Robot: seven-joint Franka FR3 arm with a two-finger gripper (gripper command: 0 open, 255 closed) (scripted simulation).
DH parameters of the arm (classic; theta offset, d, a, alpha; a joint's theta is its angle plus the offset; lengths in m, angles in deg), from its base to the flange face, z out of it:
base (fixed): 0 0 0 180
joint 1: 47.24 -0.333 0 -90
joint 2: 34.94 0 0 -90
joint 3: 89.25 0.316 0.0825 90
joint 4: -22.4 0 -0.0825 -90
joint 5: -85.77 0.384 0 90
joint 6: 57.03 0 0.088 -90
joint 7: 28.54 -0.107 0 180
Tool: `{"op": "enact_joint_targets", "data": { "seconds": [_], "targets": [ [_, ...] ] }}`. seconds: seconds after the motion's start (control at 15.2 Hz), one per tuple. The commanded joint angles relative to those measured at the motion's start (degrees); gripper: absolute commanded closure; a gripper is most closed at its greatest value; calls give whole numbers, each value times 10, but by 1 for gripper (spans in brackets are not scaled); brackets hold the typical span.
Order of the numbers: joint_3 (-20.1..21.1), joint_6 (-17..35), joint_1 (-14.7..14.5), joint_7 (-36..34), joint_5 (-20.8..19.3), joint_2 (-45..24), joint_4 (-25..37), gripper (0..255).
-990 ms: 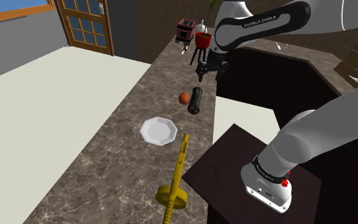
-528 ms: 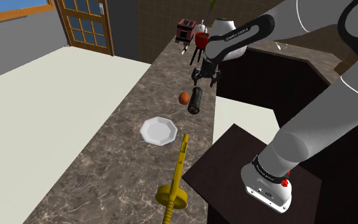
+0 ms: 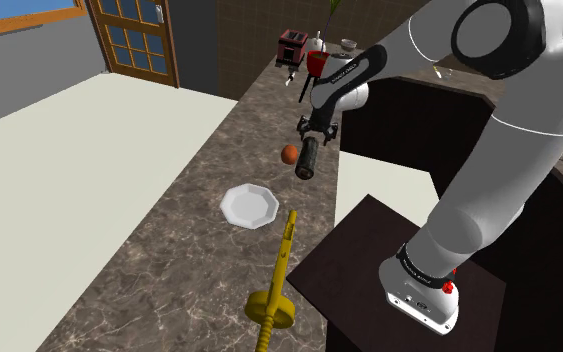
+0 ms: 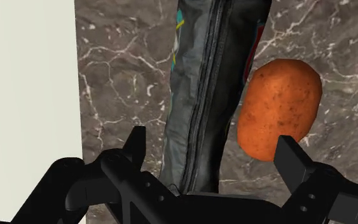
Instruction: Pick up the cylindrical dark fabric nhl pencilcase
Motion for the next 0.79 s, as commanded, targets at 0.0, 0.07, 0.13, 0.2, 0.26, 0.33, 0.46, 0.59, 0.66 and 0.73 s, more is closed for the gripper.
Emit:
{"op": "enact_joint_targets", "data": {
  "seconds": [0.0,0.07,0.13,0.2,0.26,0.33,0.46,0.59,0.66,0.73],
  "targets": [
    [-4,21,7,-12,11,-41,24,0],
    [-6,28,9,-15,16,-57,33,0],
    [-5,35,10,-15,18,-63,33,0],
    [-4,42,10,-14,19,-70,32,0],
    [-4,48,11,-13,20,-76,32,0],
    [-3,55,11,-12,22,-83,32,0],
    [-1,67,13,-10,24,-96,33,0],
    [0,77,14,-9,26,-107,33,0],
    [0,77,14,-9,26,-107,33,0],
    [0,78,14,-9,26,-105,31,255]
  ]
}}
